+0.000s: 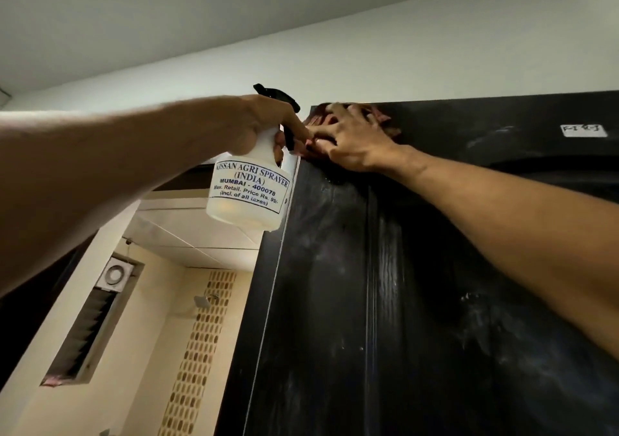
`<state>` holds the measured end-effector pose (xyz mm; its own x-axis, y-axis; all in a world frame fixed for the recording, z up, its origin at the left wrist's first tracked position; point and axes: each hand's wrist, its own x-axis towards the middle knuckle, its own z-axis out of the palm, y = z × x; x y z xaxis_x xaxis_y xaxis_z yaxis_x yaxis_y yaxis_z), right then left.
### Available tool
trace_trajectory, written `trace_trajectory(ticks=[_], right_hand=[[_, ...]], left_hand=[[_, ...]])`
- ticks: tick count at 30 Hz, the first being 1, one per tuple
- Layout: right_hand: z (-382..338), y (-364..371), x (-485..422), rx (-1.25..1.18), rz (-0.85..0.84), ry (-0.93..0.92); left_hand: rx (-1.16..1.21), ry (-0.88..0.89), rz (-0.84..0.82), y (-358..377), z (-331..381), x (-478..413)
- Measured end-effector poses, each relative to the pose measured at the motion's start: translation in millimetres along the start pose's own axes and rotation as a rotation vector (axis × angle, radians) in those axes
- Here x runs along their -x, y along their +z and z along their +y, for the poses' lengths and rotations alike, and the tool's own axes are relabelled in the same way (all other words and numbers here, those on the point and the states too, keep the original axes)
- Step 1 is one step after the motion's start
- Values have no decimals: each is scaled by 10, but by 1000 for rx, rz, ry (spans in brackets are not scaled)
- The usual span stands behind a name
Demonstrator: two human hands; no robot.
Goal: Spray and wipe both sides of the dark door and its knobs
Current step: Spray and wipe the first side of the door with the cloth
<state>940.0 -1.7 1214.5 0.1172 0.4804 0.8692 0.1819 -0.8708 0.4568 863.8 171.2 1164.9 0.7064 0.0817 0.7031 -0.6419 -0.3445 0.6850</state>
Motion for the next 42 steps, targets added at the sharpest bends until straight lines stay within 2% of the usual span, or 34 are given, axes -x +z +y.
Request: trace_trajectory(ticks=[2,5,6,10,11,13,16,17,18,21,22,23,26,27,28,29,33,34,36,39,41,42], right_hand=[[-43,-42,-150,2,-13,-18],[-35,-88,-332,-31,43,171],[-95,-66,-336,-13,53,176],[-305,89,-51,98,20,-70],[-247,78,-3,91,6,-78],[28,-45,6,50,50,68],[447,-199,136,32,150,443],[498,-208,267,74,150,474],[479,-164,391,92,141,431],[542,-95,804,81,52,121],[686,-132,882,91,55,89],[856,-198,911,102,88,133],[1436,-448,1113,44,176,559],[1503,-481,1191,48,165,647],[1504,-496,1245,84,153,658],[1469,-511,1320,111,142,588],[1090,-311,1450,107,4,17],[1139,-339,1444,134,2,-41],[1438,-479,1371,129,66,79],[1875,-692,1290,66,138,470],[1810,-693,1195,103,123,508],[1679,-638,1142,94,103,432]], left_hand=[[8,19,-12,-84,5,-7],[49,35,-38,-140,-16,-51],[54,42,-41,-159,-19,-64],[71,21,-53,-202,-87,-63],[78,8,-67,-208,-117,-54],[113,7,-96,-174,-144,-32],[128,13,-119,-125,-129,9],[136,12,-137,-91,-105,37],[146,14,-143,-76,-89,62],[157,8,-195,73,16,176],[161,10,-207,145,59,220],[165,14,-214,201,88,243],[182,5,-250,457,179,274],[194,1,-252,513,195,266],[196,1,-247,592,241,279],[196,3,-246,714,315,303],[202,-34,-262,981,471,366],[201,-38,-260,1047,503,380],[192,-28,-231,1177,561,390],[172,-24,-186,1300,614,391],[170,-32,-167,1305,648,410],[156,-43,-150,1323,674,446]])
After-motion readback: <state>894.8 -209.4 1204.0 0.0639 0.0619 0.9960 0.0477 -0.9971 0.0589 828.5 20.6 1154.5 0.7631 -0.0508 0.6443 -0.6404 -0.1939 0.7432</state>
